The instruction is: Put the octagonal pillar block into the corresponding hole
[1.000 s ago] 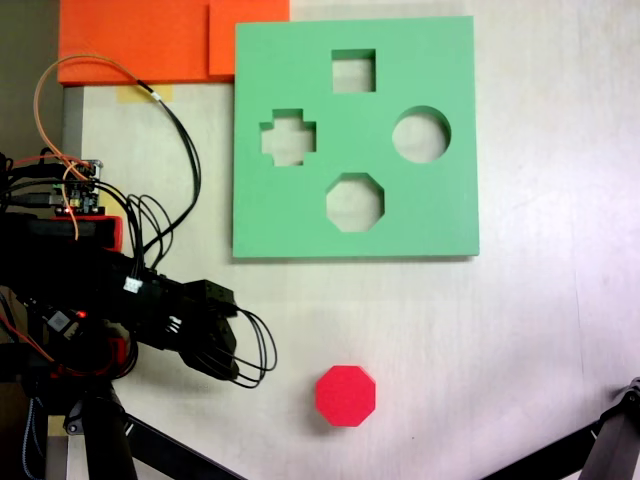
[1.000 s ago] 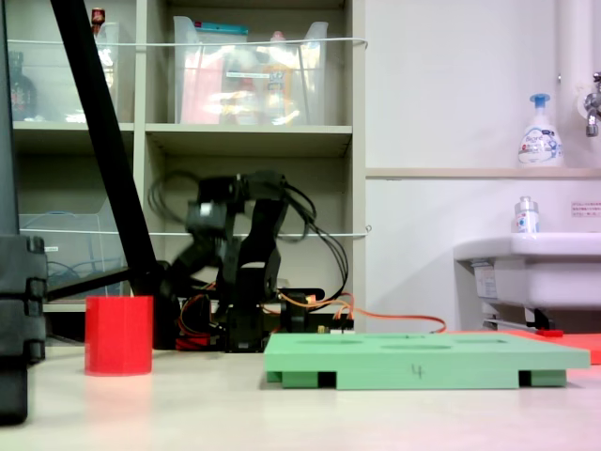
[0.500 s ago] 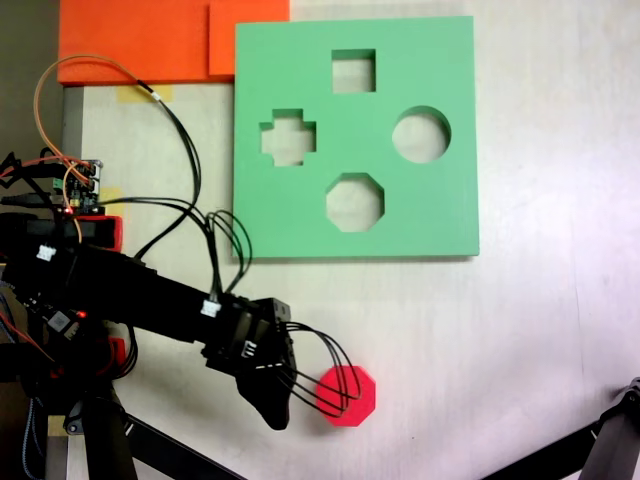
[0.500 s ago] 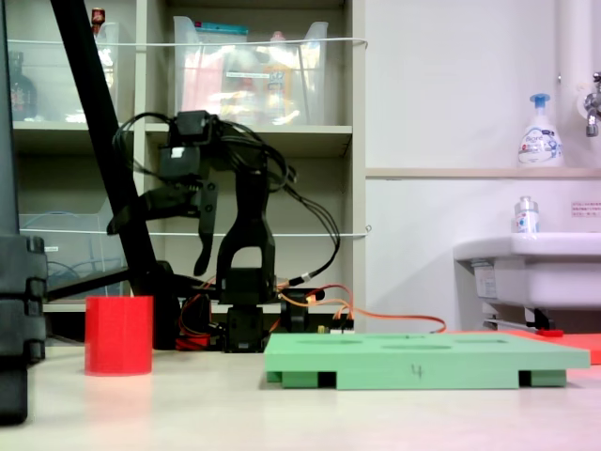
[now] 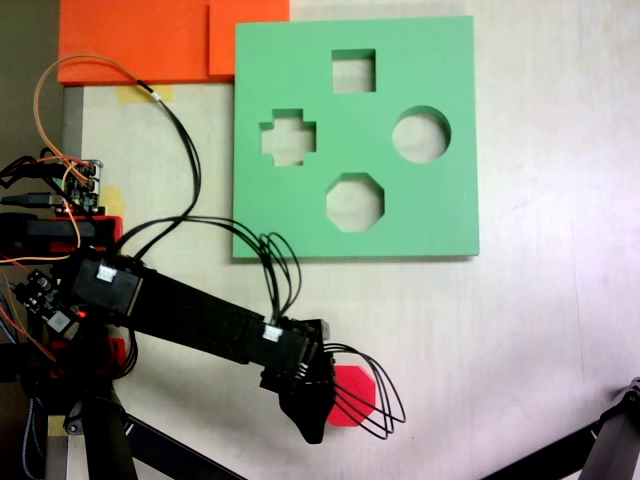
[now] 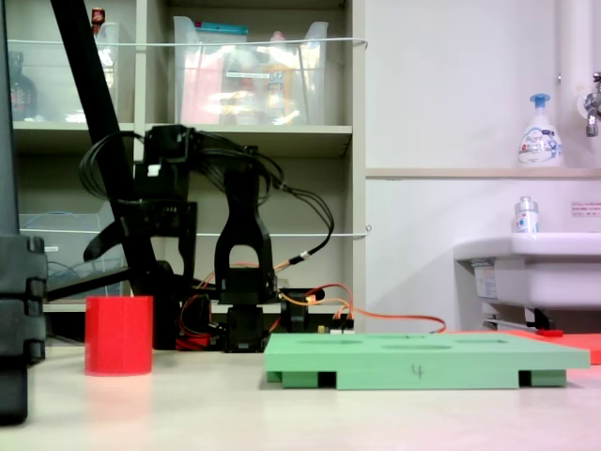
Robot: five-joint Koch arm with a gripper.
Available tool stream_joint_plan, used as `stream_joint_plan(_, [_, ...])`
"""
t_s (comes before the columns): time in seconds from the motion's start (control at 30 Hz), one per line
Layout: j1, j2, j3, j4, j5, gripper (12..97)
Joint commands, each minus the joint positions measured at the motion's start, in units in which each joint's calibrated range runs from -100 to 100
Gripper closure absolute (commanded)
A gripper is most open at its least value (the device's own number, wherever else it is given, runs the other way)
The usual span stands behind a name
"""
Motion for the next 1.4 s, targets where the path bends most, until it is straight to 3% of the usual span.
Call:
stream_joint_plan(0.0, [0.0, 1.9, 5.5, 2.5, 0.5, 26.6])
stream_joint_plan(0.83, [-1.8, 28.2, 17.8, -0.8, 2.5, 28.3])
stream_joint_plan(0.93, [-2.2, 29.6, 17.8, -1.0, 2.4, 40.0])
stream_joint_plan(1.07, [-2.6, 29.7, 17.0, -1.5, 2.2, 63.3])
stream_joint_plan(1.37, [-2.7, 27.5, 15.2, -5.3, 2.2, 70.5])
